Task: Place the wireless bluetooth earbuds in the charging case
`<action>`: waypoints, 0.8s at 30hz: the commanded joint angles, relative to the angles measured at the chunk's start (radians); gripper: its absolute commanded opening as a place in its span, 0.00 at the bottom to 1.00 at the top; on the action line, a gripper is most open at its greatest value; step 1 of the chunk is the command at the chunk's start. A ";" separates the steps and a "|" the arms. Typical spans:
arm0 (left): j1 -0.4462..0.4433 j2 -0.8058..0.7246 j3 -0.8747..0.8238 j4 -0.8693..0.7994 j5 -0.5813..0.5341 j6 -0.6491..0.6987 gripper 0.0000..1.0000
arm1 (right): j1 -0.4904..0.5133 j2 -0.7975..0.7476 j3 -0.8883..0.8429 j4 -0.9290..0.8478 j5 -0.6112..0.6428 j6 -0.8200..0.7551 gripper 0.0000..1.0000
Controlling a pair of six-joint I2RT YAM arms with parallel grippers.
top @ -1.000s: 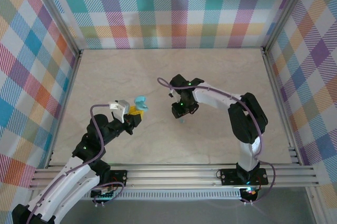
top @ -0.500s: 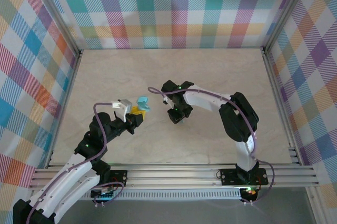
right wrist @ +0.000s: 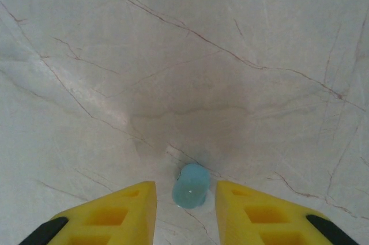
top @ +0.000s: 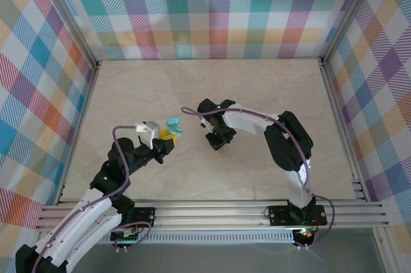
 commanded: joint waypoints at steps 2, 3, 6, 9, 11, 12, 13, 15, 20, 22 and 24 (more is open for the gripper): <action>-0.012 -0.015 0.001 0.012 0.017 0.013 0.00 | 0.001 0.018 -0.009 -0.009 0.003 0.012 0.31; -0.012 -0.016 -0.001 0.011 0.017 0.014 0.00 | 0.001 0.019 -0.012 -0.008 0.006 0.014 0.31; -0.012 -0.018 -0.001 0.006 0.017 0.014 0.00 | 0.001 0.026 -0.015 -0.007 0.002 0.018 0.30; -0.012 -0.023 -0.002 0.002 0.016 0.015 0.00 | 0.001 0.030 -0.016 -0.011 -0.004 0.021 0.30; -0.010 -0.024 -0.004 0.003 0.016 0.015 0.00 | 0.001 0.033 -0.020 -0.011 -0.006 0.022 0.30; -0.012 -0.024 -0.004 0.003 0.016 0.016 0.00 | 0.001 0.033 -0.022 -0.011 -0.005 0.024 0.30; -0.012 -0.024 -0.003 0.002 0.016 0.016 0.00 | 0.001 0.035 -0.023 -0.012 -0.007 0.025 0.30; -0.012 -0.024 -0.003 0.002 0.016 0.017 0.00 | 0.001 0.038 -0.024 -0.015 -0.010 0.027 0.30; -0.012 -0.024 -0.003 0.003 0.016 0.019 0.00 | 0.001 0.046 -0.024 -0.017 -0.018 0.034 0.28; -0.012 -0.024 -0.003 0.003 0.017 0.019 0.00 | 0.002 0.046 -0.023 -0.018 -0.018 0.039 0.24; -0.012 -0.024 -0.005 0.004 0.023 0.021 0.00 | 0.002 0.042 -0.022 -0.017 -0.019 0.049 0.23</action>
